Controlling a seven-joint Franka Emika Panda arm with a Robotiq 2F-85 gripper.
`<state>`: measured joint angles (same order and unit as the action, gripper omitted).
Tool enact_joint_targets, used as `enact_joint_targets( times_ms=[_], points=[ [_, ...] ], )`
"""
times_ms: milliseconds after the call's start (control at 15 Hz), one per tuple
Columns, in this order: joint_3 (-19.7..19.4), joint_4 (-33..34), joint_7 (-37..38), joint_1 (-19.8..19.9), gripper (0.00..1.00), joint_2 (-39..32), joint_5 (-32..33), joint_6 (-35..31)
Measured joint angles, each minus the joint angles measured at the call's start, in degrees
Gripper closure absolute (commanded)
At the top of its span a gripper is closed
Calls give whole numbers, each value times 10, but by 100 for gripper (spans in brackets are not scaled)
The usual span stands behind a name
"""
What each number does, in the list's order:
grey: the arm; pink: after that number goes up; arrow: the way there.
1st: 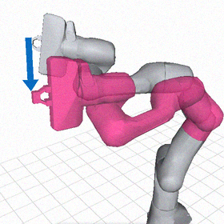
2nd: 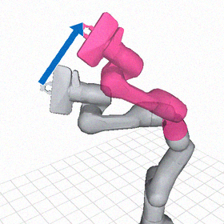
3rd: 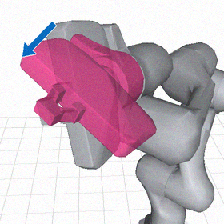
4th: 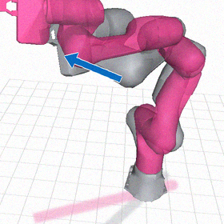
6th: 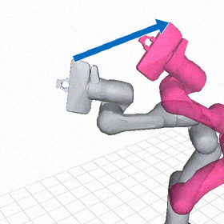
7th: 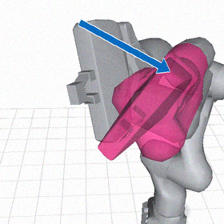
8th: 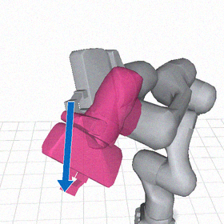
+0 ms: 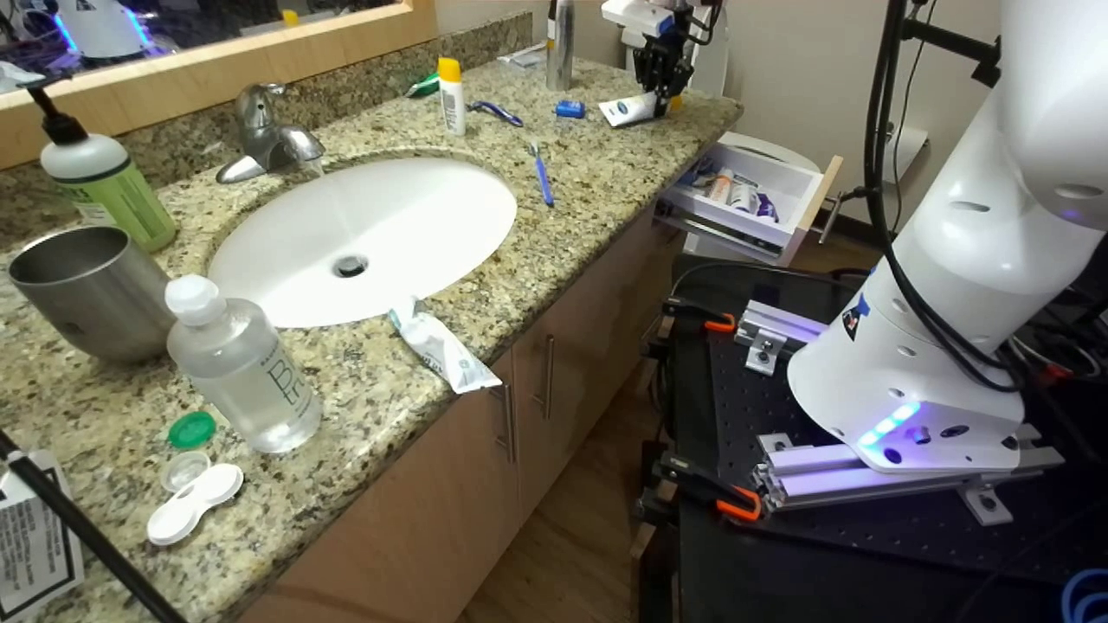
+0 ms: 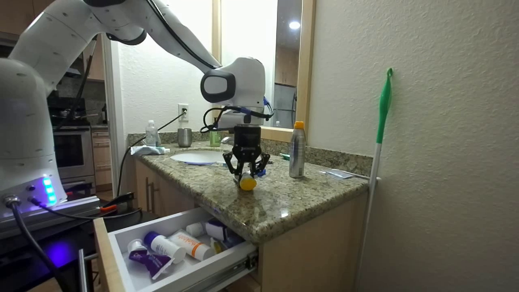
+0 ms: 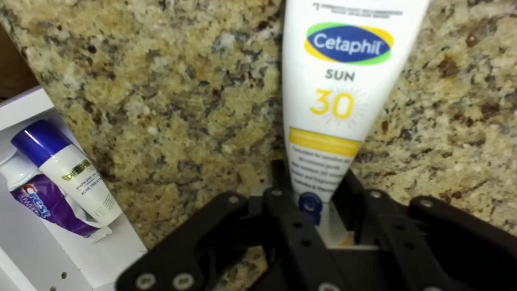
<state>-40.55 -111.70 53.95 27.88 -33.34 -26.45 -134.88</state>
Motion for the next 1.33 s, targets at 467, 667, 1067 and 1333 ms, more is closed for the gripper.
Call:
enact_joint_targets(
  times_ms=[467,667,1067,1333],
  points=[
    [-8,-26,-5,1,0,36,61,-51],
    [-31,-87,-48,-18,0,112,126,-79],
    [-117,-242,-22,-137,0,299,389,-149],
    [-126,-279,4,-157,0,359,439,-160]
  ],
)
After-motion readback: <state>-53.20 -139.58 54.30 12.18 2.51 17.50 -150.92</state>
